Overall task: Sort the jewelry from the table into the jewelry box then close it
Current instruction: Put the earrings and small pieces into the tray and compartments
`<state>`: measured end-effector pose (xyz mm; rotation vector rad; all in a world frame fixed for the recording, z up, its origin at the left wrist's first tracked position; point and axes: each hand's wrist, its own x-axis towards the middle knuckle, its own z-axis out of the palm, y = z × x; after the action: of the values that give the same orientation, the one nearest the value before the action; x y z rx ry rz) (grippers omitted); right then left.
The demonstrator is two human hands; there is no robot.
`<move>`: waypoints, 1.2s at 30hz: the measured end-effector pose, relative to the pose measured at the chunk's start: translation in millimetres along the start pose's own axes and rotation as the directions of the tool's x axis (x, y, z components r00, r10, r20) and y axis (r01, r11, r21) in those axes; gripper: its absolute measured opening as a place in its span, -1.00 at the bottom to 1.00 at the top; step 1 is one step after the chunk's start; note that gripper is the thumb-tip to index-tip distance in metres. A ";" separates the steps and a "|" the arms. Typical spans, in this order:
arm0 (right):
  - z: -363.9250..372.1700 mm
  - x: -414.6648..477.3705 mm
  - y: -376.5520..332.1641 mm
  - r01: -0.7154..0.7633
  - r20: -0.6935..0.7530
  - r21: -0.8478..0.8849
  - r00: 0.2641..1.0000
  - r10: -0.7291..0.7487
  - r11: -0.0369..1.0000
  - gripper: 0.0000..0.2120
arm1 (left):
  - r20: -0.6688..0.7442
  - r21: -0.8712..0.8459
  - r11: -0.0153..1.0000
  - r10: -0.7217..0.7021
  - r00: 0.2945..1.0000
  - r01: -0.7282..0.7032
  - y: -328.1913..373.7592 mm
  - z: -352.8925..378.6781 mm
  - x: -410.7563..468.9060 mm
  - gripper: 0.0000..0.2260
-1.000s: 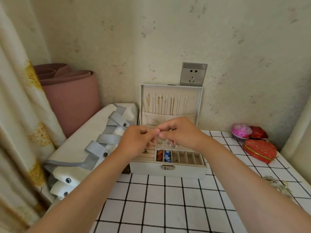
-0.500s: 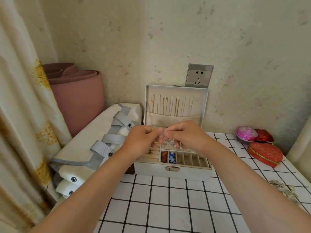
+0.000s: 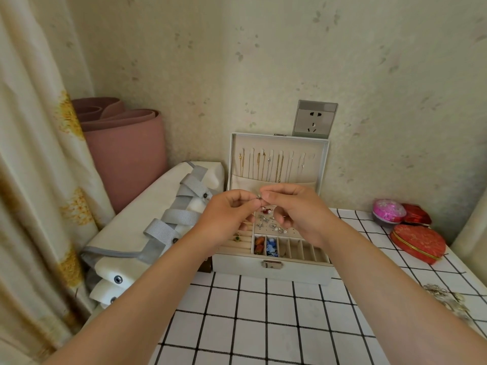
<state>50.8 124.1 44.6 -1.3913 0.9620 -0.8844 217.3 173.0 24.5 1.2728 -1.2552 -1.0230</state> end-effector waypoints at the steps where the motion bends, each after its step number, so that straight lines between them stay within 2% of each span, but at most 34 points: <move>1: 0.3 -0.1 -0.3 0.008 0.006 -0.006 1.000 -0.008 1.000 -0.86 | 0.010 -0.011 1.000 -0.005 1.000 0.005 0.4 -0.1 -0.1 -0.91; 4: -0.4 -0.7 -2.4 0.045 0.033 -0.043 0.999 -0.044 0.998 -0.87 | 0.010 -0.037 0.999 -0.018 1.000 0.019 2.7 -0.1 0.0 -0.89; 10: -0.9 -3.8 -6.9 0.189 0.045 -0.252 0.982 -0.183 0.949 -0.83 | 0.020 -0.006 0.999 -0.040 0.999 0.040 5.3 -2.7 1.9 -0.88; 14: -1.6 -4.7 -5.9 0.250 0.091 -0.333 0.968 -0.233 0.909 -0.85 | 0.061 0.079 0.994 -0.078 0.995 0.073 5.6 -2.2 1.0 -0.86; 16: -3.4 -1.9 0.5 0.253 0.066 -0.421 0.966 -0.249 0.871 -0.87 | 0.035 0.228 0.973 -0.039 0.999 0.030 2.1 -1.9 2.4 -0.84; 18: -5.4 3.0 11.6 0.216 0.004 -0.592 0.964 -0.265 0.776 -0.91 | 0.030 0.498 0.864 0.071 0.997 -0.076 -6.7 -2.6 3.4 -0.84; 20: -5.9 4.5 22.1 0.151 -0.031 -0.780 0.960 -0.278 0.607 -0.96 | 0.087 0.709 0.679 0.186 0.979 -0.192 -18.5 -4.3 4.0 -0.81; 22: -4.7 3.5 30.9 0.163 0.014 -0.888 0.945 -0.328 0.431 -0.96 | 0.189 0.788 0.538 0.248 0.950 -0.297 -29.5 -5.7 5.1 -0.74; 25: -3.7 4.1 41.4 0.226 0.115 -0.935 0.923 -0.368 0.274 -0.96 | 0.320 0.815 0.417 0.255 0.913 -0.402 -35.3 -4.0 6.1 -0.67; 27: -3.9 5.6 45.1 0.225 0.126 -0.945 0.921 -0.368 0.239 -0.95 | 0.355 0.815 0.390 0.247 0.902 -0.428 -36.6 -1.8 6.4 -0.68; 36: -0.1 4.7 47.4 0.223 0.130 -0.949 0.919 -0.372 0.221 -0.91 | 0.341 0.832 0.380 0.223 0.913 -0.404 -40.2 2.2 8.0 -0.77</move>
<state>50.0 120.0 -2.9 -2.7089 1.4694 -0.6219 220.5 161.9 -14.9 1.6112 -2.2544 -0.0741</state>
